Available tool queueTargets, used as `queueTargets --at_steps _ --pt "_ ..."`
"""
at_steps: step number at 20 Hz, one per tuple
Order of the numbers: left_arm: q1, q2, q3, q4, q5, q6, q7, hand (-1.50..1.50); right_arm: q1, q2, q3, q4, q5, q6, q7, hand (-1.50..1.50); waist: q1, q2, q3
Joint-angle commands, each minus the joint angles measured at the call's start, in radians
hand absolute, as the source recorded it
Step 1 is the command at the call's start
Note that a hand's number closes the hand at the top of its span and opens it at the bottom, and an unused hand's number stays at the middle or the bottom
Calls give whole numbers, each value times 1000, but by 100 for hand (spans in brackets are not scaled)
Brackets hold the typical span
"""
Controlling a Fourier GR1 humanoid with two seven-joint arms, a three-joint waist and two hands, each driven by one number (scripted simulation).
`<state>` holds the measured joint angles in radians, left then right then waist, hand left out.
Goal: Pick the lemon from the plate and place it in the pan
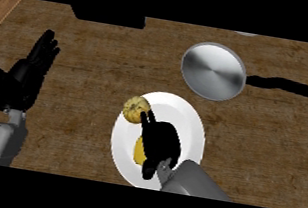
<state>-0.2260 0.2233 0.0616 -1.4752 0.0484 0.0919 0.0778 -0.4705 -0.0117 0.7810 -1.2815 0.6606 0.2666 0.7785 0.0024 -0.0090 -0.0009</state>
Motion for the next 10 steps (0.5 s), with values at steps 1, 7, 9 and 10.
queueTargets --at_steps 1,7,9,10 --pt "64 18 15 -55 15 -32 17 0 75 -27 38 -24 38 37 -61 150 1 8 1" --pt "-3 -40 -9 -1 -43 19 -4 0 -24 11 46 116 33 -58 -109 150 3 10 1" --pt "8 -64 -14 61 -41 6 -76 0 -65 11 121 39 -47 -57 2 150 6 10 1" --pt "-25 -36 0 17 -19 -5 0 0 -112 11 206 72 -136 -121 52 150 25 12 1"
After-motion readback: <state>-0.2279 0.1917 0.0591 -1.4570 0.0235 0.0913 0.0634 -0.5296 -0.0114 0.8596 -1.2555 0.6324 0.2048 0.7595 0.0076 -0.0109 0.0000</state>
